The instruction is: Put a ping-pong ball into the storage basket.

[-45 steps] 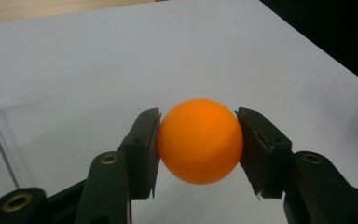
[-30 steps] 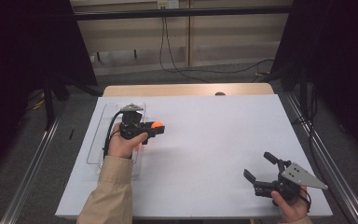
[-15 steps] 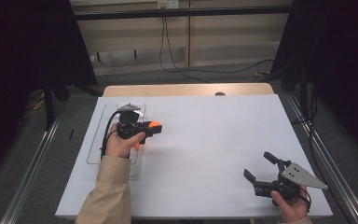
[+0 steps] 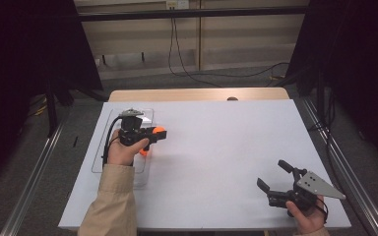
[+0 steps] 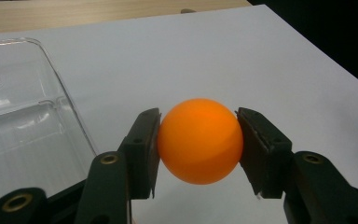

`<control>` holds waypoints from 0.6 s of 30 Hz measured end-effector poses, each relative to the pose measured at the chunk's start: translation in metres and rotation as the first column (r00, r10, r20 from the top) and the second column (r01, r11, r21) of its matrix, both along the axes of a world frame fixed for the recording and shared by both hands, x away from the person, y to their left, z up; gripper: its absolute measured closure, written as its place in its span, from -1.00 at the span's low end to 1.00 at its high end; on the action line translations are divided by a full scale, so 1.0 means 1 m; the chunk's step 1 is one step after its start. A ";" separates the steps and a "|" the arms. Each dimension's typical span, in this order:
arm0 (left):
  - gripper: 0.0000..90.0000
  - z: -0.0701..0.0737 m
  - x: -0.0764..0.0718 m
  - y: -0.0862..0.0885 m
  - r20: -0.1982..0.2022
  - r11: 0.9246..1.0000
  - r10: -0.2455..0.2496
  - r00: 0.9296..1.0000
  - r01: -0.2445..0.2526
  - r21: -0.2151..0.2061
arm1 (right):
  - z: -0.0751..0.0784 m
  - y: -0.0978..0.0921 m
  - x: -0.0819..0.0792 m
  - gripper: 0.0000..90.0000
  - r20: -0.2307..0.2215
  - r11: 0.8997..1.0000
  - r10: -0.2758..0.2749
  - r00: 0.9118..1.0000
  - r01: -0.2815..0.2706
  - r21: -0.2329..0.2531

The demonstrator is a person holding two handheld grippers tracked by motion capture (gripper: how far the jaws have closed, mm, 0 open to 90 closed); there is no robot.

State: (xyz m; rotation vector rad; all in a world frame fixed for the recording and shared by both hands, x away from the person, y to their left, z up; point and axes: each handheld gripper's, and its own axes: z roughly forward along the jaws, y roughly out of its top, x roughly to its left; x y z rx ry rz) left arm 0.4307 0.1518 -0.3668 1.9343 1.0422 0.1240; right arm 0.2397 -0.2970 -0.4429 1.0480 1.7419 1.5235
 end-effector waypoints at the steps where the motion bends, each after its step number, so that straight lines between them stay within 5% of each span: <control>1: 0.13 0.000 0.000 0.000 0.001 1.000 0.003 1.000 -0.003 0.000 | 0.000 0.000 0.000 -0.92 -0.001 1.000 0.000 1.000 0.000 0.000; 18: 0.13 0.000 0.002 0.013 0.013 0.999 0.037 0.999 -0.037 0.013 | 0.000 0.000 0.001 -0.92 0.000 1.000 0.002 1.000 -0.002 -0.003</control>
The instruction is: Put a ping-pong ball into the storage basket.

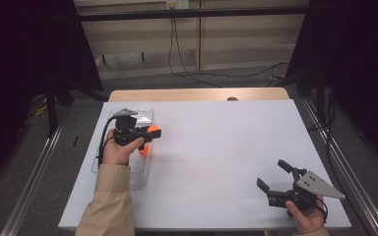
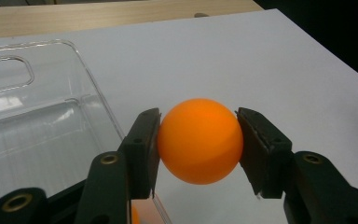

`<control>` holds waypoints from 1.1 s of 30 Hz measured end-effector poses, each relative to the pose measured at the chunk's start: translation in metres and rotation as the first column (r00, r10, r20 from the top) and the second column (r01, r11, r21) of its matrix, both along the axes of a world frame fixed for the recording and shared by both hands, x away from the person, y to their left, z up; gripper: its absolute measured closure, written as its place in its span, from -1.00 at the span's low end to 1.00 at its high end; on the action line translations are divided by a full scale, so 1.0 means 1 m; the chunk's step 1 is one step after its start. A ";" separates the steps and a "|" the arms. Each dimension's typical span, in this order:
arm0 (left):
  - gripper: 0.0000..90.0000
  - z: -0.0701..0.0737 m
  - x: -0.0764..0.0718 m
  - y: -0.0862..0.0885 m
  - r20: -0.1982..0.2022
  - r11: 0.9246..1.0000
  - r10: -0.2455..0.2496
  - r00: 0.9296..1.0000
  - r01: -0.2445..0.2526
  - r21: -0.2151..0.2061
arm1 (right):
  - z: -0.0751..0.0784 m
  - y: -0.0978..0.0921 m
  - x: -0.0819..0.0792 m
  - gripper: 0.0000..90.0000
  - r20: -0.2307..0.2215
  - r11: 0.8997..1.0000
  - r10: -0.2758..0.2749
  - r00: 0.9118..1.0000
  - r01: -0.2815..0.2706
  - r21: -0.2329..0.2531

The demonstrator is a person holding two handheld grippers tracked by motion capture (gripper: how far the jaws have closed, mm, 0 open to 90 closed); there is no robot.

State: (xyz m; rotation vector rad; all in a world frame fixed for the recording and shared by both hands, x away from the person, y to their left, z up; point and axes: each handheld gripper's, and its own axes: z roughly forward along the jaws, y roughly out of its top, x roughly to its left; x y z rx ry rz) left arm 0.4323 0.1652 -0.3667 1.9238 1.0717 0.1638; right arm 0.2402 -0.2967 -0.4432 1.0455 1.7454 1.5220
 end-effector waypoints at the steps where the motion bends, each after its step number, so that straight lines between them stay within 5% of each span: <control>1: 0.13 0.000 0.000 0.000 0.002 1.000 0.003 1.000 -0.003 0.000 | 0.000 0.000 0.000 -0.92 -0.001 1.000 0.000 1.000 0.000 -0.001; 33: 0.13 0.001 -0.001 0.015 0.017 0.999 0.035 0.999 -0.035 0.005 | 0.000 0.001 0.001 -0.92 0.000 1.000 0.003 1.000 -0.003 0.001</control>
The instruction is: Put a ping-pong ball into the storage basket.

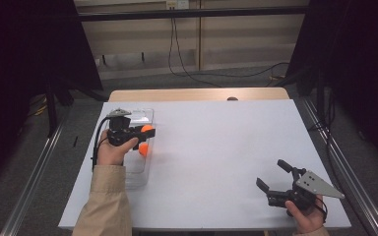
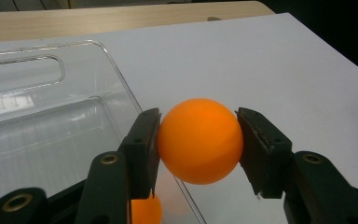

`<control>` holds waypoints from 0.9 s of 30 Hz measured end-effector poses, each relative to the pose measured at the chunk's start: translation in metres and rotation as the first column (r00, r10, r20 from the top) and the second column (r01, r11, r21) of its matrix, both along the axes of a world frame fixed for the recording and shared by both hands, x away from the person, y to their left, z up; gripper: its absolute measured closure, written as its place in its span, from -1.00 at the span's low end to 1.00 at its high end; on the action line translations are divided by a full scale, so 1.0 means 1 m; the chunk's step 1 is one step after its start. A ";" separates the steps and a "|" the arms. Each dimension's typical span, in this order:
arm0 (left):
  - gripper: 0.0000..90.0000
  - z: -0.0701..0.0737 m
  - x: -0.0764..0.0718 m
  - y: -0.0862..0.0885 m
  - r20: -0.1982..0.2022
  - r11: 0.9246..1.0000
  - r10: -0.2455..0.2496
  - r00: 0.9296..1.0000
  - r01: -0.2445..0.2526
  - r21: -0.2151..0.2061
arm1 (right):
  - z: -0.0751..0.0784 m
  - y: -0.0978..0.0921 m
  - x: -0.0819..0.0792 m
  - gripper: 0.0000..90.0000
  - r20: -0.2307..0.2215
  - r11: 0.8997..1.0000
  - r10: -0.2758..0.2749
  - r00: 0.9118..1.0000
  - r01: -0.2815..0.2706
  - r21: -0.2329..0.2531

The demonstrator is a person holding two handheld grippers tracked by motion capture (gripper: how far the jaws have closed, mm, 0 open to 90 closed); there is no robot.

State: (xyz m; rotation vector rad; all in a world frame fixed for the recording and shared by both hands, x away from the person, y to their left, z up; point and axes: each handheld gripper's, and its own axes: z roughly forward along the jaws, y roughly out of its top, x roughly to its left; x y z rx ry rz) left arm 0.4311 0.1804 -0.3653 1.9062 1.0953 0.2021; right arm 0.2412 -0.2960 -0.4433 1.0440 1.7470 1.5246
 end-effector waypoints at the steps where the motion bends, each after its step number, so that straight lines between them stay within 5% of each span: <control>1: 0.13 0.000 0.000 0.001 0.003 1.000 0.002 1.000 -0.002 -0.002 | 0.000 0.000 0.000 -0.92 0.001 1.000 0.000 1.000 0.000 0.000; 27: 0.13 -0.003 0.000 0.012 0.027 0.998 0.048 0.998 -0.049 0.029 | 0.000 0.000 0.001 -0.92 0.003 1.000 0.003 1.000 -0.002 -0.002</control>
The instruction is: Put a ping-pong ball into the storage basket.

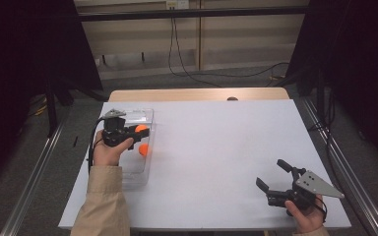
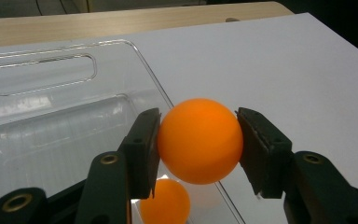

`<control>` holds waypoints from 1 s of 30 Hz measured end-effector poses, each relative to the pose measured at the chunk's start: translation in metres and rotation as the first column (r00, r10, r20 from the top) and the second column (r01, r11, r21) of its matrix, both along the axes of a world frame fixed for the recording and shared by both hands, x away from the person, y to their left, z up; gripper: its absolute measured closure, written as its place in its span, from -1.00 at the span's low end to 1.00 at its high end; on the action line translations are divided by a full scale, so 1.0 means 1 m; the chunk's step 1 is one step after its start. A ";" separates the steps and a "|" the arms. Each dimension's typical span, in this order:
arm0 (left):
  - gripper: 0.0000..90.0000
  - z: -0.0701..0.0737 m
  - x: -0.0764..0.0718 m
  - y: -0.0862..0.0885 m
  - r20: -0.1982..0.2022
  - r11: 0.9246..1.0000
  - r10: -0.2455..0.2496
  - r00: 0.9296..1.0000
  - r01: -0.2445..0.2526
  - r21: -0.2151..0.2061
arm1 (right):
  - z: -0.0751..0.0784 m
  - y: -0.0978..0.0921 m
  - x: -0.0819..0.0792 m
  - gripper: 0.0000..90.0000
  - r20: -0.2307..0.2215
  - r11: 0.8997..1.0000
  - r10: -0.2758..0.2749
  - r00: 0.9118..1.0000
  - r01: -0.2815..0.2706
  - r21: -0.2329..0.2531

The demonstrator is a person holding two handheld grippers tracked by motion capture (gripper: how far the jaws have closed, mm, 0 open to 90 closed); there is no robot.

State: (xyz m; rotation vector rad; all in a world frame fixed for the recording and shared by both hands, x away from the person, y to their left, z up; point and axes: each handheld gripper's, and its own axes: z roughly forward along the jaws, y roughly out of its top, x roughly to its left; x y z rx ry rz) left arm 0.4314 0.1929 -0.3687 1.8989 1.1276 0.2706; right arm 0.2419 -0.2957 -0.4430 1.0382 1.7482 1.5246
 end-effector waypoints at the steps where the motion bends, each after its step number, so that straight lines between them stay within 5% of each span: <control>1: 0.13 0.000 0.000 0.001 0.001 1.000 -0.001 1.000 0.001 0.005 | 0.000 0.000 0.000 -0.92 0.000 1.000 0.001 1.000 -0.001 0.000; 30: 0.13 -0.006 0.001 0.009 0.014 0.998 0.032 0.999 -0.033 0.049 | 0.000 0.001 0.000 -0.92 0.002 1.000 0.003 1.000 -0.003 0.002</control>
